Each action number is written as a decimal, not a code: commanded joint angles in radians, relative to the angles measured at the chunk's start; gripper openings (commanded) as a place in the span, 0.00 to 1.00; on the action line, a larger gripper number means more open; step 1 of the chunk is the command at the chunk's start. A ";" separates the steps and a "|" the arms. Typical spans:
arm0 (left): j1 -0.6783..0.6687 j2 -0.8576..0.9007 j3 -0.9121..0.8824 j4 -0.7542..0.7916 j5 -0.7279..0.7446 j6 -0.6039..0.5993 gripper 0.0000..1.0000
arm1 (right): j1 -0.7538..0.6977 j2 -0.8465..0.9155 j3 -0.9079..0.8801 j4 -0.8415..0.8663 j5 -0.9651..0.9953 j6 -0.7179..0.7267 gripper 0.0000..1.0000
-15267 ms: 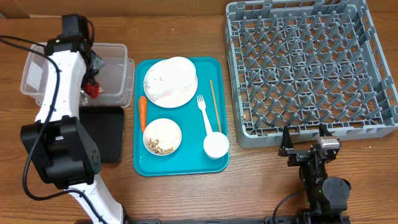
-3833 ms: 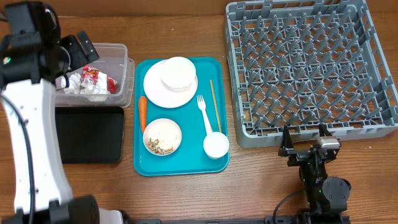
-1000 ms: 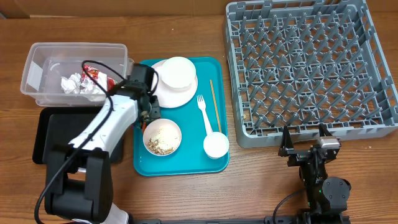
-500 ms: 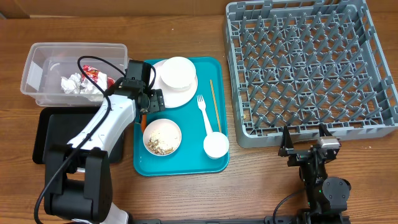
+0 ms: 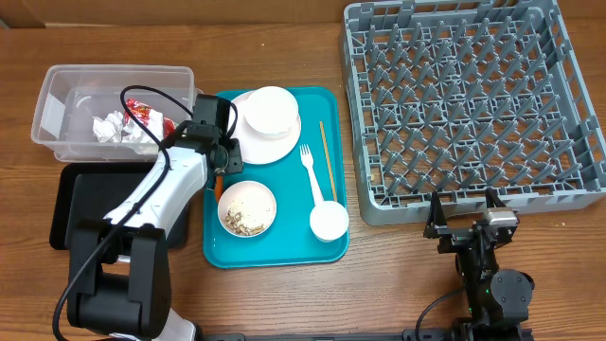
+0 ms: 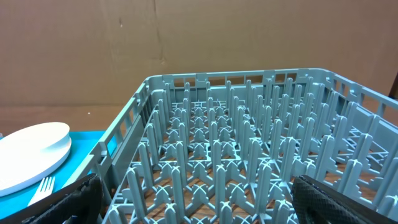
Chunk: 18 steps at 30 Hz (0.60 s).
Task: Sort waste into correct bins and load items into the dishwasher
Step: 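Move left gripper to the teal tray and grasp the orange carrot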
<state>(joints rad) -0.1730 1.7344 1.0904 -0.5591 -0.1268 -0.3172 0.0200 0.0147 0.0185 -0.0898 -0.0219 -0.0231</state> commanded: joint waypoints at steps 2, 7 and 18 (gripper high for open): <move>-0.004 -0.005 -0.010 0.018 -0.023 0.026 0.53 | -0.005 -0.012 -0.011 0.008 -0.002 0.000 1.00; -0.005 -0.005 -0.024 0.031 -0.034 0.026 0.55 | -0.005 -0.012 -0.011 0.008 -0.002 0.000 1.00; -0.004 -0.005 -0.054 0.040 -0.040 0.026 0.56 | -0.005 -0.012 -0.011 0.008 -0.002 0.000 1.00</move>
<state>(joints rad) -0.1734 1.7344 1.0485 -0.5255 -0.1474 -0.3103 0.0200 0.0147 0.0185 -0.0902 -0.0223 -0.0231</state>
